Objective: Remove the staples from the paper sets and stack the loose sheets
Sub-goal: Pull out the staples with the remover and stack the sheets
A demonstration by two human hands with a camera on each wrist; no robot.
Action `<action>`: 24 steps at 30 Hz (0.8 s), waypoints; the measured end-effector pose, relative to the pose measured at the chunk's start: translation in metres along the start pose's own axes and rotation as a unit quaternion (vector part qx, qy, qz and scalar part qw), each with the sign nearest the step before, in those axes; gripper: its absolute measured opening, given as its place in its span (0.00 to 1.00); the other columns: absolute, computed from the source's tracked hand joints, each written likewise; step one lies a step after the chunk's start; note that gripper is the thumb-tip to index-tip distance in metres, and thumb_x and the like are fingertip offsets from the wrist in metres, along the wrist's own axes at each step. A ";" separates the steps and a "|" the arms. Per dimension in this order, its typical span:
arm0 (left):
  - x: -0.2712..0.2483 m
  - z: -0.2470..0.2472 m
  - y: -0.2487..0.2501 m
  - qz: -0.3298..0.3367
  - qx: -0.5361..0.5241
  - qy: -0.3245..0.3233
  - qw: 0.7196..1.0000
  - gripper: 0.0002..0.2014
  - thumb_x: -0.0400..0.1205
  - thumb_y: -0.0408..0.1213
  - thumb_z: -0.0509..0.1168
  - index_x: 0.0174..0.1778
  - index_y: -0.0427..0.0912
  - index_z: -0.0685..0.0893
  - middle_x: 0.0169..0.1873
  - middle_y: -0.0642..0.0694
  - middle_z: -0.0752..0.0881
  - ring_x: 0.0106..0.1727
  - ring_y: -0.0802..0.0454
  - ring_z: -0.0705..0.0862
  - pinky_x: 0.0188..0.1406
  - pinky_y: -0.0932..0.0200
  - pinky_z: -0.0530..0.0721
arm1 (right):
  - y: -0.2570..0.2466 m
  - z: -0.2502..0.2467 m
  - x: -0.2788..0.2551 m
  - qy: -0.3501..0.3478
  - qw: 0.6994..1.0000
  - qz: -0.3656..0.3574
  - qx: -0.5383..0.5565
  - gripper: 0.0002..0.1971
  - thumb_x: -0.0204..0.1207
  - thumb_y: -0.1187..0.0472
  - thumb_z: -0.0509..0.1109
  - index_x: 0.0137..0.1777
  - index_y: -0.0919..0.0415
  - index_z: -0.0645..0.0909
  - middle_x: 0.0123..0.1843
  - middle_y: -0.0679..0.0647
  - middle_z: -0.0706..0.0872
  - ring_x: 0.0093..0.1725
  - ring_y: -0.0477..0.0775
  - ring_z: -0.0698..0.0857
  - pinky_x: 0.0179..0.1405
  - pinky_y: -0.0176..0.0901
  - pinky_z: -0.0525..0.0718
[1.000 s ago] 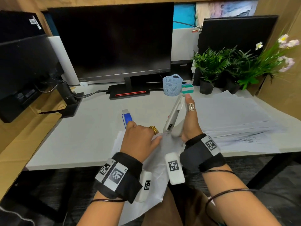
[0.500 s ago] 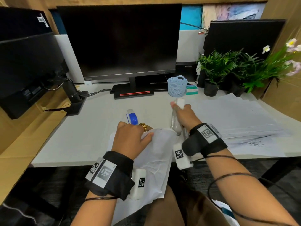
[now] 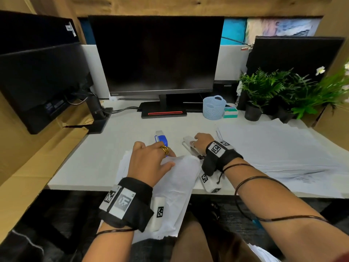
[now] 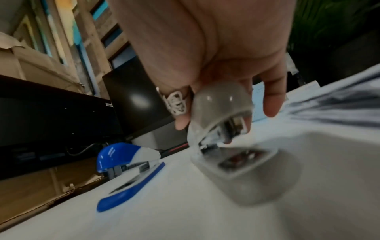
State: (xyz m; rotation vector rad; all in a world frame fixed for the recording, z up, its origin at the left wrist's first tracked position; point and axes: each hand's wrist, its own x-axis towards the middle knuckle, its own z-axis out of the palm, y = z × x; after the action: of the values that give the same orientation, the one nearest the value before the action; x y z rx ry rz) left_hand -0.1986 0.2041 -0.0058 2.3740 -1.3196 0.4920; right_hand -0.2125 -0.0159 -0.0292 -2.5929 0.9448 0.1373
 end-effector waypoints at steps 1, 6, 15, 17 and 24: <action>0.000 -0.001 -0.001 0.005 0.002 -0.012 1.000 0.05 0.76 0.48 0.69 0.45 0.56 0.87 0.42 0.55 0.84 0.38 0.51 0.80 0.50 0.57 0.64 | 0.000 -0.003 -0.002 0.012 1.000 -0.020 -0.012 0.24 0.83 0.49 0.59 0.72 0.65 0.71 0.72 0.62 0.76 0.70 0.62 0.75 0.67 0.46 0.71; -0.001 0.000 -0.008 0.012 -0.049 0.001 0.999 0.08 0.79 0.49 0.64 0.47 0.53 0.85 0.43 0.55 0.88 0.41 0.50 0.83 0.52 0.56 0.70 | 0.002 -0.028 -0.064 0.026 0.942 -0.213 0.258 0.19 0.78 0.46 0.65 0.58 0.59 0.83 0.56 0.53 0.86 0.57 0.51 0.83 0.59 0.43 0.78; 0.006 0.001 0.028 0.111 -0.152 0.105 0.976 0.10 0.77 0.53 0.61 0.48 0.59 0.85 0.32 0.56 0.88 0.32 0.52 0.80 0.47 0.61 0.65 | 0.055 -0.007 -0.133 0.281 0.808 -0.386 0.344 0.16 0.66 0.76 0.75 0.42 0.53 0.89 0.39 0.45 0.90 0.36 0.47 0.85 0.34 0.33 0.80; 0.010 0.000 0.039 0.163 -0.173 0.144 0.961 0.07 0.76 0.49 0.66 0.44 0.55 0.88 0.37 0.59 0.89 0.36 0.57 0.83 0.50 0.60 0.66 | 0.067 -0.011 -0.144 0.308 0.785 -0.415 0.341 0.15 0.63 0.80 0.71 0.40 0.61 0.90 0.41 0.51 0.90 0.41 0.50 0.88 0.35 0.40 0.82; 0.016 0.016 0.067 0.235 -0.241 0.227 0.914 0.02 0.75 0.40 0.72 0.39 0.49 0.91 0.40 0.56 0.90 0.40 0.62 0.86 0.54 0.62 0.70 | 0.099 -0.019 -0.165 0.416 0.760 -0.447 0.222 0.10 0.68 0.76 0.68 0.38 0.67 0.90 0.49 0.56 0.89 0.41 0.50 0.85 0.43 0.31 0.79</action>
State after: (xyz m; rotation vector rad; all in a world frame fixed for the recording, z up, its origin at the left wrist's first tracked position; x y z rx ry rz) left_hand -0.2468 0.1519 -0.0020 1.4291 -1.5550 0.7009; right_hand -0.4037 0.0064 -0.0066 -2.2813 -0.1856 -1.3898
